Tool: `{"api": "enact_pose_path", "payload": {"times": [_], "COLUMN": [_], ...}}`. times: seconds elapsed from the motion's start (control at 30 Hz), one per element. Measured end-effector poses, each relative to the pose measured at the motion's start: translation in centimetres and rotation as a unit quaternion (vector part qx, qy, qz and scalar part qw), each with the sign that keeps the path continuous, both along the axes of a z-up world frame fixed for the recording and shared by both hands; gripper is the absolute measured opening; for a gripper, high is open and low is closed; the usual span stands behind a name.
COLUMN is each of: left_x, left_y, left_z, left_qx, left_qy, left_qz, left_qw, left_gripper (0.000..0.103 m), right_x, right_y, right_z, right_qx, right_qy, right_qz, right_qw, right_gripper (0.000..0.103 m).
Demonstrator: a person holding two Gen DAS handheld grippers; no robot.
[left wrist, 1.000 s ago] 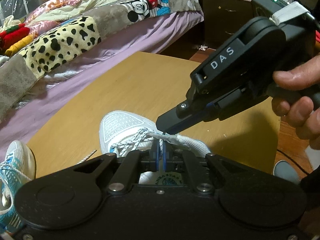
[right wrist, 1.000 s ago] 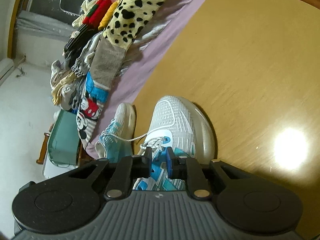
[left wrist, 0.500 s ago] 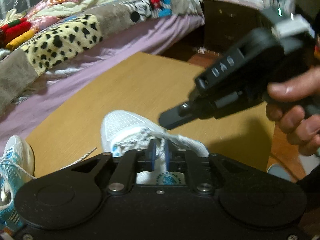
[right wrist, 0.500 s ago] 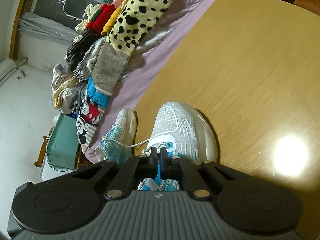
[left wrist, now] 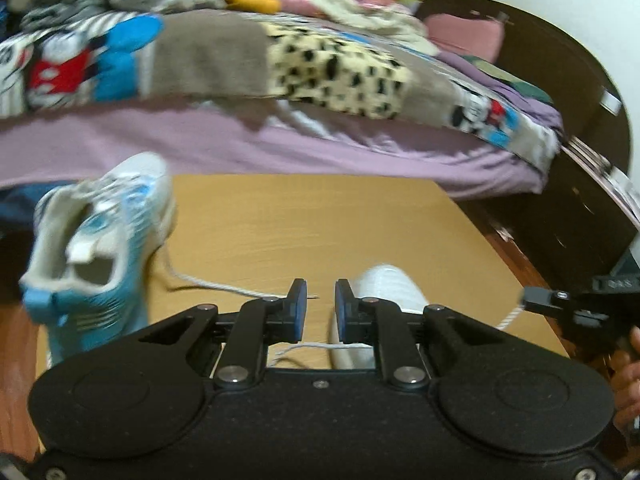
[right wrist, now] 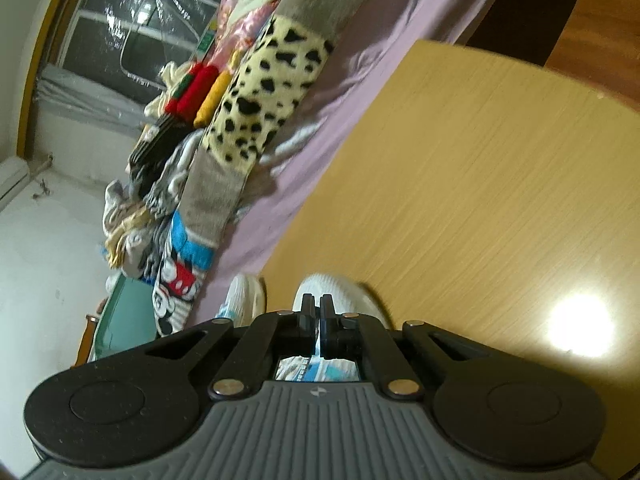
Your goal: Lace up shoes with both hands
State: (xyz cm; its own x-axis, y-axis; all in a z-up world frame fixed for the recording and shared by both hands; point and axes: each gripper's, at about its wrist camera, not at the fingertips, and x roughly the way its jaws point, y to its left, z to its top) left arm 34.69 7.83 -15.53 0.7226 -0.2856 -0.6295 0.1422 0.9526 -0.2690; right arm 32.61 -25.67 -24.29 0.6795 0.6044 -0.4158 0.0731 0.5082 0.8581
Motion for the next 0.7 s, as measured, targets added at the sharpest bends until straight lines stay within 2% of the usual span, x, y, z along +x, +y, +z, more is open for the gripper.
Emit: {"api": "enact_pose_path", "payload": {"times": [0.17,0.7], "left_x": [-0.2,0.0], "left_y": [0.3,0.3], "left_z": [0.3,0.1], "left_qx": [0.0,0.007], "left_qy": [-0.001,-0.003], "left_qz": [0.013,0.016], "left_qw": [0.9999,0.9998], "left_gripper": [0.017,0.017], "right_x": [0.1,-1.0], "right_y": [-2.7,-10.3], "right_z": [0.3,1.0], "right_qx": [-0.001,-0.012], "right_qy": [-0.004,-0.013], "right_qz": [-0.035,-0.124], "right_qw": [0.999,0.992], "right_gripper": [0.004,0.004]}}
